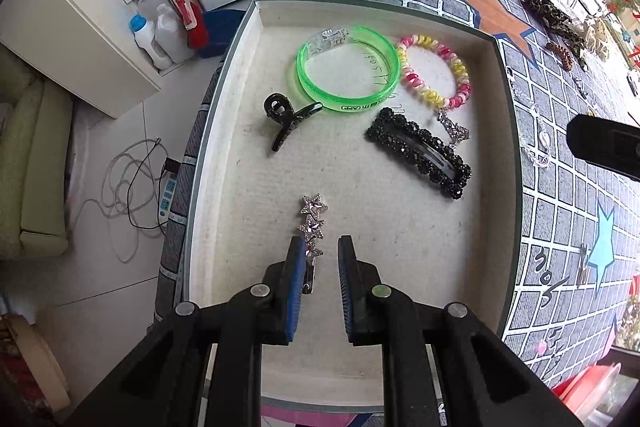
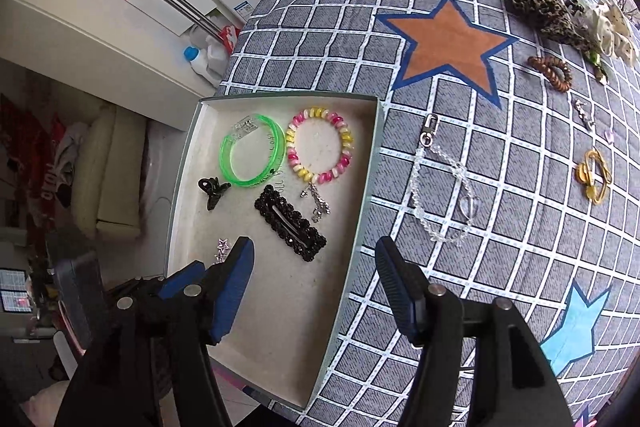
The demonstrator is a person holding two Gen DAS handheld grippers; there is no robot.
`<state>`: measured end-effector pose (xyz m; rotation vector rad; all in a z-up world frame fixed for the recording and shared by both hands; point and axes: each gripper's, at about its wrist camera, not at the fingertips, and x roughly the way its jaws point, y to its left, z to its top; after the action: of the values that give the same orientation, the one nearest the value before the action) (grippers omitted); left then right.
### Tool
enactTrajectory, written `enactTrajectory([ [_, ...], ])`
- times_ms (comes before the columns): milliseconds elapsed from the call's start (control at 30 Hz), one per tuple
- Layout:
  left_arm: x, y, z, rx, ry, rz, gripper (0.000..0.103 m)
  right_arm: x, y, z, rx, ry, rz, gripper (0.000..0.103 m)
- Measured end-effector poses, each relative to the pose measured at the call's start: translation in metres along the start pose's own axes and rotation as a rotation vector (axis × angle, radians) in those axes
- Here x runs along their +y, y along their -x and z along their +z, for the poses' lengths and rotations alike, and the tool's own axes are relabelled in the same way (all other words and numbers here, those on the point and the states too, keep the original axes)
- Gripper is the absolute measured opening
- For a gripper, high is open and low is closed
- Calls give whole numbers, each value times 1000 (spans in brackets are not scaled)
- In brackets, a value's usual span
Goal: Organize jewelry
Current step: 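Carry the black clip and star hairpin into the white tray while both tools open, then move both open tools from the tray back over the tablecloth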
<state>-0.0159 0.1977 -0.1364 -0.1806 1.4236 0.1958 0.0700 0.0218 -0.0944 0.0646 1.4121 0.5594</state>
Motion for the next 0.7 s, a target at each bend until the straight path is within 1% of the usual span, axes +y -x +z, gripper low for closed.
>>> enactTrajectory([
  [33, -2, 2, -1, 2, -1, -2, 54, -7, 4, -5, -3, -16, -4, 68],
  [67, -3, 4, -2, -2, 5, 4, 103, -15, 9, -10, -8, -35, -10, 70],
  [100, -4, 10, -3, -35, 15, 20, 103, -23, 14, -15, -12, -53, -15, 71],
  [133, -6, 15, -4, -50, 7, 24, 103, -31, 18, -20, -16, -71, -20, 72],
  [233, -14, 21, -5, -43, -24, 31, 103, -58, 33, -36, -26, -127, -44, 72],
  [333, -25, 27, -4, -45, -55, 36, 103, -86, 45, -55, -36, -193, -69, 81],
  [500, -55, 40, -1, -63, -123, 26, 103, -133, 59, -91, -27, -317, -109, 81],
  [700, -105, 50, 8, -75, -219, -6, 103, -176, 66, -129, -7, -432, -147, 81],
])
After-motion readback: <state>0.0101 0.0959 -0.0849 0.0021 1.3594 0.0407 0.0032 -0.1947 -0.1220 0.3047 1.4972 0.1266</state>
